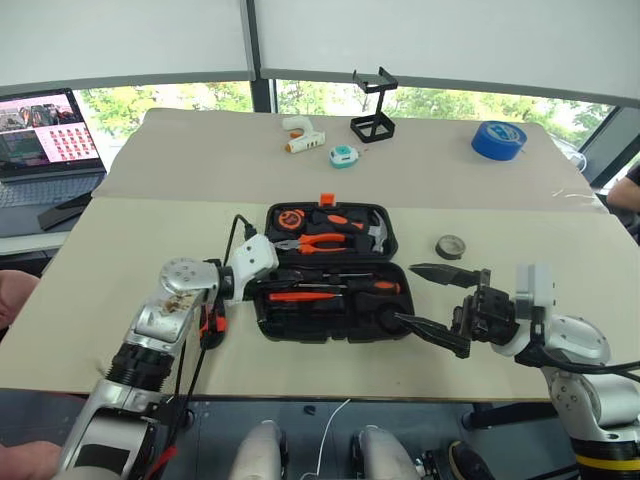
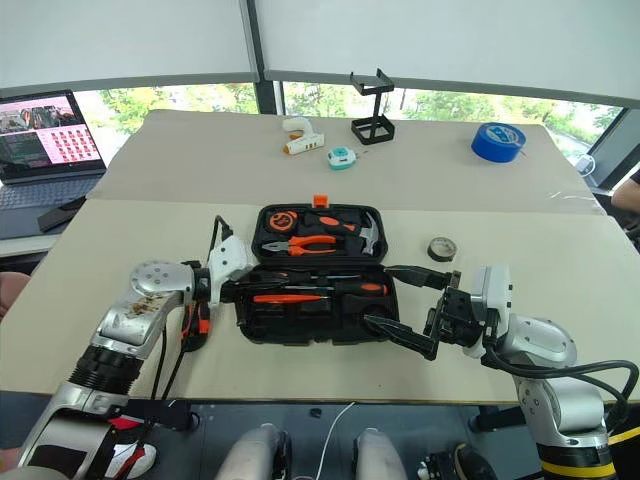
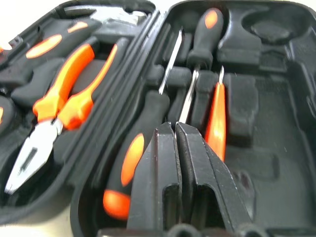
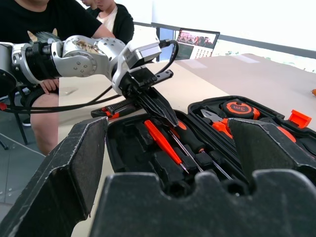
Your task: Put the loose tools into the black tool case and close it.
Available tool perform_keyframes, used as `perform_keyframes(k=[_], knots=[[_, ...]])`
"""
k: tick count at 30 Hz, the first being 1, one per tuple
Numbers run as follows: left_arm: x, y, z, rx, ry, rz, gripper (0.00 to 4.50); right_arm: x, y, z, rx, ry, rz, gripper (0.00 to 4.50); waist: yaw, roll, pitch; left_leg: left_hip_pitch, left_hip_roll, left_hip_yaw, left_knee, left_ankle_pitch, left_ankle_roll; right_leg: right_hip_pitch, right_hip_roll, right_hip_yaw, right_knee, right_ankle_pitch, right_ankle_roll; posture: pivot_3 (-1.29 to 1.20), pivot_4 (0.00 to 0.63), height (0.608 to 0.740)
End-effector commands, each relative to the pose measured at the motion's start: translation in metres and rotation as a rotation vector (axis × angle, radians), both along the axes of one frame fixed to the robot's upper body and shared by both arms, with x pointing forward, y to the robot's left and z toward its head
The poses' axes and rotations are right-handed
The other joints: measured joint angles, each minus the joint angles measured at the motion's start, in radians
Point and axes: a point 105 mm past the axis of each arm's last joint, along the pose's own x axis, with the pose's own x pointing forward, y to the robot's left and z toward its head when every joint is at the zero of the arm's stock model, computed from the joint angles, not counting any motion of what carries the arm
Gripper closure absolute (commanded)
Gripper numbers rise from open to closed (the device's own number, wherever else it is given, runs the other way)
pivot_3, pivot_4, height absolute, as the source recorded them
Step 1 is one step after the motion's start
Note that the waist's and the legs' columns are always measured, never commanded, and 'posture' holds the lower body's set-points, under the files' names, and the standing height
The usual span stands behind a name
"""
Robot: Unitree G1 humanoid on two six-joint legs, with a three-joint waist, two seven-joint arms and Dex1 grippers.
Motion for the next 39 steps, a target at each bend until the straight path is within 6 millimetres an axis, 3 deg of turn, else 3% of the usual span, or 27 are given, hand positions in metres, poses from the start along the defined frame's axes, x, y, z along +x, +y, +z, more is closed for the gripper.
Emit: perform_keyframes(k=[1,14,20,24,29,33,39], knots=[[-0.007,-0.007,0.003,0.014,-0.015,-0.051,4.37,-0.003,0.0,0.009,0.011,-0.039,0.005,0.0,-0.002,0.0,0.0,0.0,0.0,0.0,0.0,0.0,0.0,0.0,0.0,0.0,0.0,0.0,0.0,0.0,0.15,0.74],[-0.02,-0.003,-0.016,0.098,0.151,-0.075,4.37,-0.002,0.003,0.007,0.016,-0.03,0.005,0.0,-0.001,0.0,0.0,0.001,0.0,0.0,0.0,0.0,0.0,0.0,0.0,0.0,0.0,0.0,0.0,0.0,0.15,0.74],[-0.025,-0.01,-0.005,0.041,0.2,-0.089,4.37,-0.001,0.003,0.007,0.016,-0.028,0.007,0.0,-0.001,0.0,0.0,0.001,0.0,0.0,0.0,0.0,0.0,0.0,0.0,0.0,0.0,0.0,0.0,0.0,0.15,0.74],[-0.008,-0.004,0.013,0.016,0.193,0.023,4.37,0.0,0.003,0.007,0.016,-0.029,0.005,0.0,-0.001,0.0,0.0,0.0,0.0,0.0,0.0,0.0,0.0,0.0,0.0,0.0,0.0,0.0,0.0,0.0,0.15,0.74],[-0.005,-0.006,0.008,0.081,0.17,0.016,4.37,0.0,0.004,0.007,0.017,-0.027,0.009,0.0,0.0,0.0,0.0,0.0,0.0,0.0,0.0,0.0,0.0,0.0,0.0,0.0,0.0,0.0,0.0,0.0,0.15,0.74],[-0.012,-0.016,0.013,0.016,0.201,-0.025,4.37,0.0,0.005,0.007,0.02,-0.028,0.012,0.0,0.0,0.0,0.0,0.0,0.0,0.0,0.0,0.0,0.0,0.0,0.0,0.0,0.0,0.0,0.0,0.0,0.15,0.74],[-0.002,-0.006,0.004,0.065,0.167,0.048,4.37,0.0,0.005,0.006,0.02,-0.029,0.009,0.0,0.0,0.0,0.0,0.0,0.0,0.0,0.0,0.0,0.0,0.0,0.0,0.0,0.0,0.0,0.0,0.0,0.15,0.74]])
